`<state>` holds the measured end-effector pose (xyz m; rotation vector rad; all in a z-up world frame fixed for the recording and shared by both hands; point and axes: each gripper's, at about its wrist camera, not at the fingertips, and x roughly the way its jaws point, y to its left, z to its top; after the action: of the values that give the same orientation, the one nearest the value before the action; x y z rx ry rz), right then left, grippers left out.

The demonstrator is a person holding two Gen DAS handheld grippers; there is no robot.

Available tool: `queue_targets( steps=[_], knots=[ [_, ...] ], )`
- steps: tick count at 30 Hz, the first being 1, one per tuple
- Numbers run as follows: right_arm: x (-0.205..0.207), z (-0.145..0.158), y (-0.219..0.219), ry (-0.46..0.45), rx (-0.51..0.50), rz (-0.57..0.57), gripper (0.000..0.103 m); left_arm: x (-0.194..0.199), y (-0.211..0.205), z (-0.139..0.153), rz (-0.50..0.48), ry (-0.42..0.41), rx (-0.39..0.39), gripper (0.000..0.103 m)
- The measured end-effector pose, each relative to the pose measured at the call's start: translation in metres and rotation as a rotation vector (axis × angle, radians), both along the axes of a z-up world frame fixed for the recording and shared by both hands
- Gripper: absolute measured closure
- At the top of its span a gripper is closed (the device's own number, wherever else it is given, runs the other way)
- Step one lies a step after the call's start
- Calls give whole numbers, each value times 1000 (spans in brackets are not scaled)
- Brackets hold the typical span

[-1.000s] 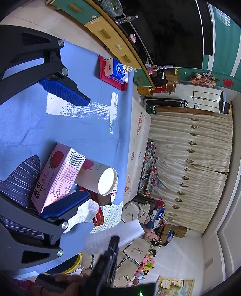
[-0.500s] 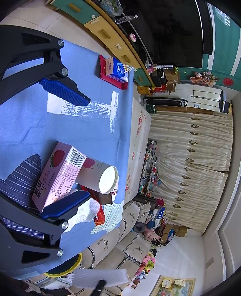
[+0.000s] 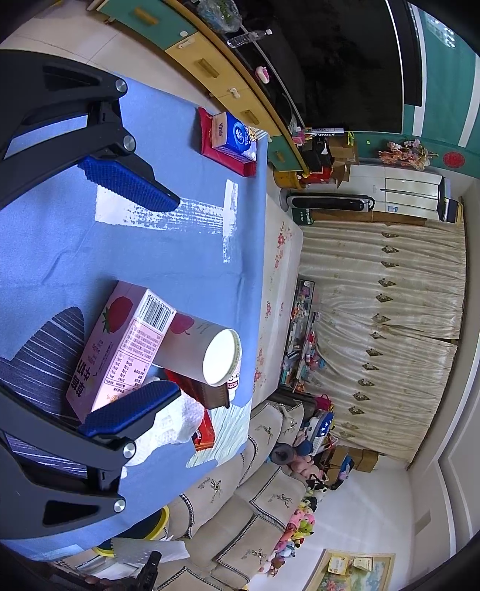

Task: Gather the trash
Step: 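Carry the foam net into the yellow bin and open the right gripper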

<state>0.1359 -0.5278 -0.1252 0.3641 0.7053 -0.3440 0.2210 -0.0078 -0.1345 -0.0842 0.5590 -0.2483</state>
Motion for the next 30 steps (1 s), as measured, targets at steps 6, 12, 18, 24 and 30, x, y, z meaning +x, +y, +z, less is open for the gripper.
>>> queue_targets(
  steps=[6,12,18,24,30],
  knots=[
    [0,-11,-9,19,21,-32,71,1,0,-1,-4,3,-2,12],
    [-1,-9,-11,17,14,-39,66,1,-3,-2,-17,7,4,12],
    [-1,-7,-7,17,0,-30,61,0,-10,-4,-54,14,13,12],
    [-2,-9,-11,18,11,-25,59,-7,-26,-5,-132,11,27,12],
    [-2,-9,-12,17,18,-24,57,-16,-47,-1,-212,3,54,12]
  ],
)
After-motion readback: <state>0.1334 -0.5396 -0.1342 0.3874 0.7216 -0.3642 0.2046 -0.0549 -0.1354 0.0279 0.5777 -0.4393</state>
